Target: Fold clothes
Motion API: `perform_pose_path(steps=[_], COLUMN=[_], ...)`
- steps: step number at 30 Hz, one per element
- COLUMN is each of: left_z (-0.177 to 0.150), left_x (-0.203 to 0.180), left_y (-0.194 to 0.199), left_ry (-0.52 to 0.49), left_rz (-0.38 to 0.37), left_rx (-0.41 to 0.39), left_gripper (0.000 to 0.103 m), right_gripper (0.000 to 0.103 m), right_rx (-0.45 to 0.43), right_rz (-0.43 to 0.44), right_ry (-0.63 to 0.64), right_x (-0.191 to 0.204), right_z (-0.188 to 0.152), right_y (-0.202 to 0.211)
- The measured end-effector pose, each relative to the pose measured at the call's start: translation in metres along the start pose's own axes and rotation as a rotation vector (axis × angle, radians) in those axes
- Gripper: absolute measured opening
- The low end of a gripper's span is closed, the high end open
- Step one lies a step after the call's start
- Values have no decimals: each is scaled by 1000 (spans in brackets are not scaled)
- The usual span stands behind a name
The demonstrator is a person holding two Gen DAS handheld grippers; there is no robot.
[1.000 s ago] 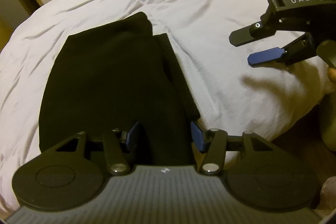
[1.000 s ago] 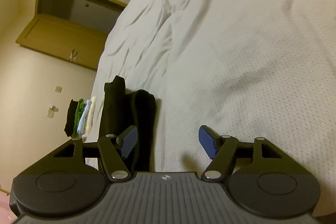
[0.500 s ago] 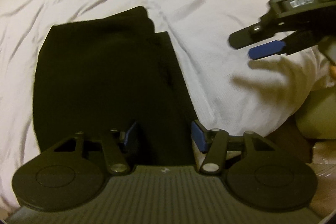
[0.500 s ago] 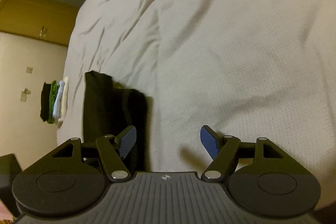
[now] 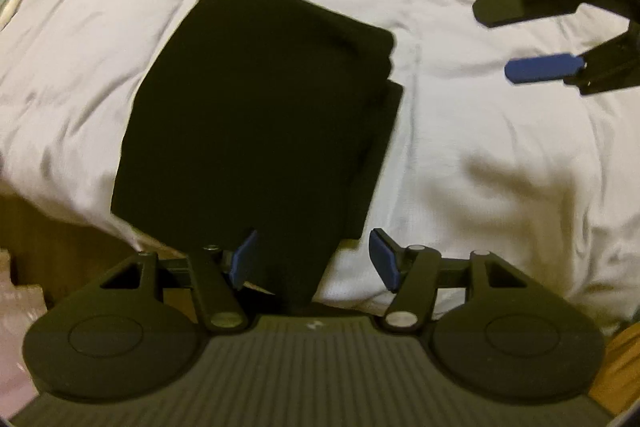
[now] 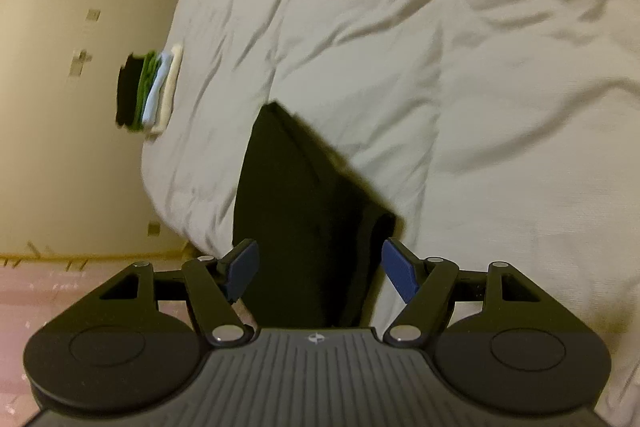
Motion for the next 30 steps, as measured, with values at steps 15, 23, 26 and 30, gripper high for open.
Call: perform_pose_path(steps=[15, 23, 26, 30], left_z=[-27, -21, -21, -23], left_x=[-8, -28, -40, -52], left_y=[-45, -30, -24, -40], left_ry=[30, 57, 62, 35], left_rz=[244, 143, 69, 37], left_rx=[-70, -161, -170, -129], left_gripper=[54, 4, 4, 5], right_gripper=[66, 9, 8, 8], right_rx=[130, 162, 160, 161], right_rz=[50, 44, -7, -131], right_ry=[66, 230, 263, 228], right_x=[-24, -13, -14, -59], right_z=[37, 38, 41, 43], right_y=[-67, -80, -64, -68])
Point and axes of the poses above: each gripper's, at about its wrist camera, not at the fingertips, and y roughly against the way its jaws point, x to its left, z to its top, the point moved 10 cm from there along -y, roughly the way its jaws point, and after that the axes turned 13 degrees about z, right-handed, at the moved point
